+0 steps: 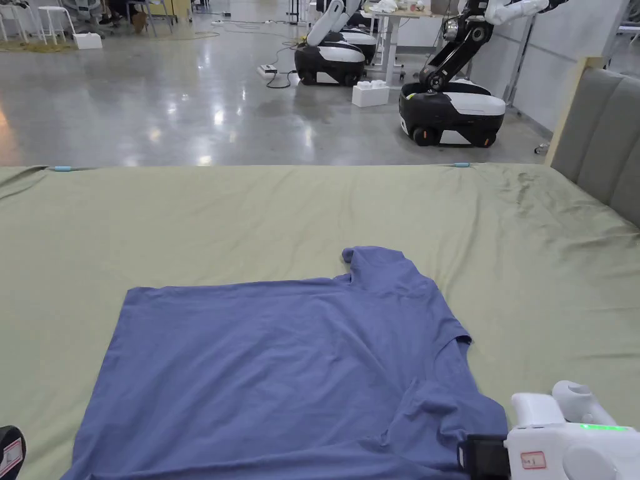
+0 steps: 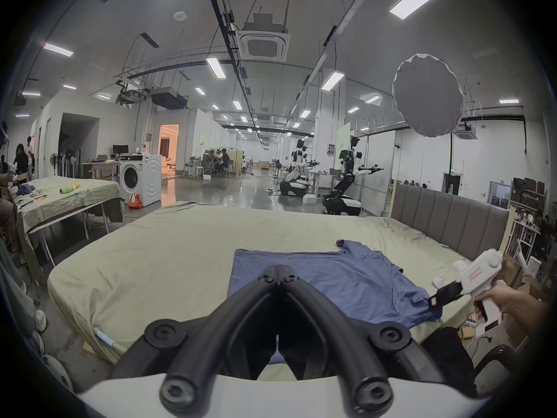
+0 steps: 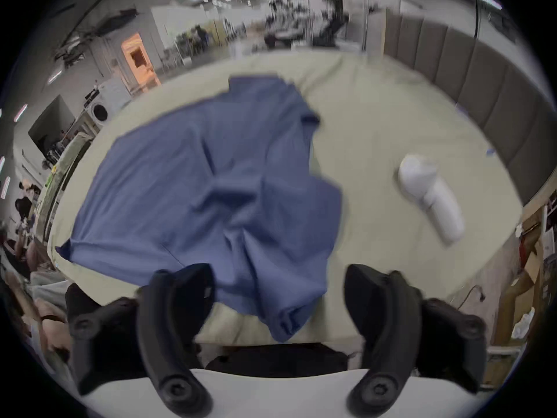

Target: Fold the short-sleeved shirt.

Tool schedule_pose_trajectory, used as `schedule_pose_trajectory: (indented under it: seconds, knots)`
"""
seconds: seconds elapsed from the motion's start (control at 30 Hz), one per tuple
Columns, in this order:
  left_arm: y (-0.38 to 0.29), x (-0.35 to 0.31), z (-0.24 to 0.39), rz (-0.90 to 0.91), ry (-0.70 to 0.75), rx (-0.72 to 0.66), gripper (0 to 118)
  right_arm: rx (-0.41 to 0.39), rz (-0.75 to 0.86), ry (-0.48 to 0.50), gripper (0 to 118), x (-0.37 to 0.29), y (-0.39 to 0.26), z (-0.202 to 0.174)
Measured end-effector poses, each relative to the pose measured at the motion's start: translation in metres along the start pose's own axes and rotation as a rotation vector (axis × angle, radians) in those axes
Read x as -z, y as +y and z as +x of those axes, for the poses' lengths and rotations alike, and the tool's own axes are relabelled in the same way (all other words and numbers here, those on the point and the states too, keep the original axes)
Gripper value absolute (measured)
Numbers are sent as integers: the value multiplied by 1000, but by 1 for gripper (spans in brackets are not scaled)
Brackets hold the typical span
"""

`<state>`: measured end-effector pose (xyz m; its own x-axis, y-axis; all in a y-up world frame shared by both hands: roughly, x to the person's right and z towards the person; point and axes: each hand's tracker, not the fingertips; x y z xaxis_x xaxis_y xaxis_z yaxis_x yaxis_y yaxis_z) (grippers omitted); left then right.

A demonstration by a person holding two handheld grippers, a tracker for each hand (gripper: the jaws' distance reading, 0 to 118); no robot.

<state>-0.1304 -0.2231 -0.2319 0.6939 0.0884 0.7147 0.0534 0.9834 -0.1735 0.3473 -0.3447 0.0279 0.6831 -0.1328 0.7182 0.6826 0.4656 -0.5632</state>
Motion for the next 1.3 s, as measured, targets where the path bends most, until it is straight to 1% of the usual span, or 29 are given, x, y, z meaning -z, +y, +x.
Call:
schedule_pose_trajectory:
  seconds: [0.03, 0.07, 0.1, 0.13, 0.17, 0.2, 0.23, 0.27, 0.3, 0.33, 0.37, 0.43, 0.47, 0.5, 0.57, 0.63, 0.67, 0.7, 0.73, 0.77, 0.8, 0.87, 0.9, 0.97, 1.07, 1.13, 1.2, 1.23, 1.3]
  knots:
    - [-2, 0, -1, -3, 4, -4, 0, 35, -63, 29, 89, 11, -5, -2]
    - [-2, 0, 0, -12, 14, -12, 0, 45, -100, 59, 75, 15, -10, 0]
    - [-2, 2, -2, -25, 19, -25, 0, 35, -93, 104, 55, 15, -16, 2]
    - [-4, 3, -4, -34, 20, -38, 0, 27, -65, 86, 33, 17, -19, 3]
    - [-5, 6, -6, -45, 28, -53, 0, 35, -50, 88, 20, 19, -20, -3]
    - [-7, 10, -8, -61, 32, -69, 1, 38, -51, 91, 17, 19, -19, 0]
    - [-8, 15, -13, -72, 16, -108, 16, 45, -40, 96, 16, 16, -18, 3]
    - [-9, 21, -20, -82, -21, -154, 66, 56, -11, 97, 16, 12, -18, 4]
    - [-9, 37, -31, -126, -66, -208, 102, 49, 5, 99, 16, 12, -15, -4]
    - [-13, 57, -42, -216, -92, -256, 110, 36, -3, 97, 16, 11, -14, -4]
    - [-18, 79, -55, -277, -64, -272, 110, 27, -3, 97, 16, 11, -13, -3]
    - [-44, 131, -80, -503, 25, -245, 110, 23, -1, 95, 16, 7, -14, -19]
    - [-62, 159, -92, -663, 47, -238, 107, 17, -2, 94, 16, 8, -14, -21]
    - [-84, 175, -99, -795, 56, -255, 103, 5, -12, 93, 16, 9, -16, -22]
    - [-116, 190, -99, -960, 70, -230, 81, 3, -14, 85, 16, 8, -17, -29]
    - [-129, 184, -90, -990, 60, -155, 80, 0, -14, 86, 16, 5, -19, -31]
    - [-128, 183, -88, -940, 57, -127, 80, -1, -11, 86, 16, 5, -20, -32]
    - [-125, 184, -89, -927, 61, -147, 77, 4, -12, 89, 16, 6, -17, -31]
    - [-122, 181, -90, -928, 69, -167, 62, 12, -13, 92, 16, 5, -18, -32]
    - [-121, 181, -89, -927, 71, -160, 7, 12, -14, 91, 16, 5, -19, -34]
    - [-116, 176, -85, -915, 86, -96, 3, 5, -13, 88, 16, 4, -19, -36]
    - [-106, 168, -81, -839, 31, -128, 3, 3, -12, 92, 16, 1, -18, -37]
    - [-105, 170, -81, -891, 15, -136, 3, -3, -4, 88, 16, -1, -18, -40]
    - [-100, 169, -82, -844, 39, -119, 3, -3, -2, 86, 16, -4, -13, -38]
    - [-85, 177, -88, -838, -12, -241, 3, 12, 7, 114, 16, -17, 3, -40]
    - [-72, 194, -91, -843, -32, -272, 3, 2, 10, 139, 16, -20, 25, -37]
    - [-59, 217, -97, -815, -42, -300, 3, 65, -29, 228, 16, -16, 55, -34]
    - [-54, 230, -101, -821, -26, -336, 3, 97, -24, 247, 16, -12, 71, -30]
    - [-41, 252, -100, -778, -32, -385, 3, 43, -24, 191, 16, -5, 103, -37]
